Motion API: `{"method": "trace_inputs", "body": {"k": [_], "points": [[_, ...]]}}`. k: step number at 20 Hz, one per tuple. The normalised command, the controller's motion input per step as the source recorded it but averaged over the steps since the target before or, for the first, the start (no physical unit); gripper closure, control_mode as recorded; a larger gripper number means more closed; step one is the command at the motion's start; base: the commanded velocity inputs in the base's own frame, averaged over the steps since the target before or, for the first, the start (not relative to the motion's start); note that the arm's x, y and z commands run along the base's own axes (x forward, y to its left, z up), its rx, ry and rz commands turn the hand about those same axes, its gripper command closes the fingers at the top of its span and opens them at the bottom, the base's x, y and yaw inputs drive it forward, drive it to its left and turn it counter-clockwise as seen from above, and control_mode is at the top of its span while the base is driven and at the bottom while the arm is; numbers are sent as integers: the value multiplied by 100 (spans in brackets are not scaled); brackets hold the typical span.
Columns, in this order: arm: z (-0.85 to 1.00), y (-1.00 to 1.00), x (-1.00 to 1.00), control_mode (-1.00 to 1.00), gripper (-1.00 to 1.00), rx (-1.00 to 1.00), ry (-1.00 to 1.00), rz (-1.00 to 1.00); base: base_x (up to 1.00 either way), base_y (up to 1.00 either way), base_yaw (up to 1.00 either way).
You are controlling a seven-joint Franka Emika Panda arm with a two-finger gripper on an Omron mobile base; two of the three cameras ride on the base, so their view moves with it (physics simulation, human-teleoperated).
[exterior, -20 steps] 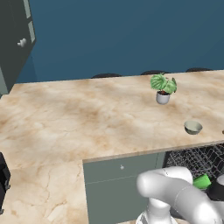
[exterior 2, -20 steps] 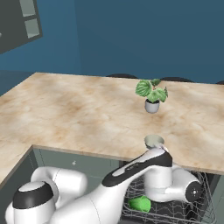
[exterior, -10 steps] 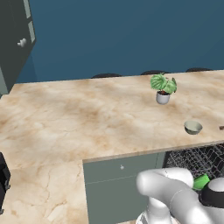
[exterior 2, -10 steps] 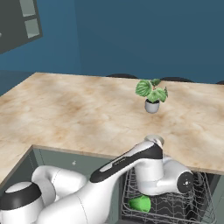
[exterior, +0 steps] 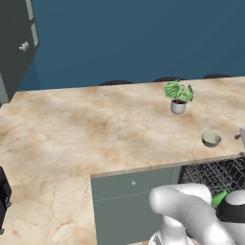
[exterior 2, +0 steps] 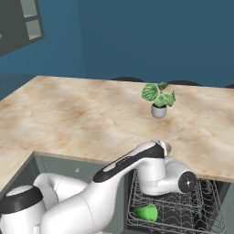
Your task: Pick up the cup and bowl from the counter, place them in the dishwasher, and close the dishwasher door.
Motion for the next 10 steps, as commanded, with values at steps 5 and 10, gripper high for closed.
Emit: {"method": "trace_inputs", "body": {"k": [5, 10], "points": [[-11, 0, 33, -100, -100, 0, 5, 0, 0, 0, 0], [-25, 0, 37, -100, -100, -2, 9, 0, 0, 0, 0]]}}
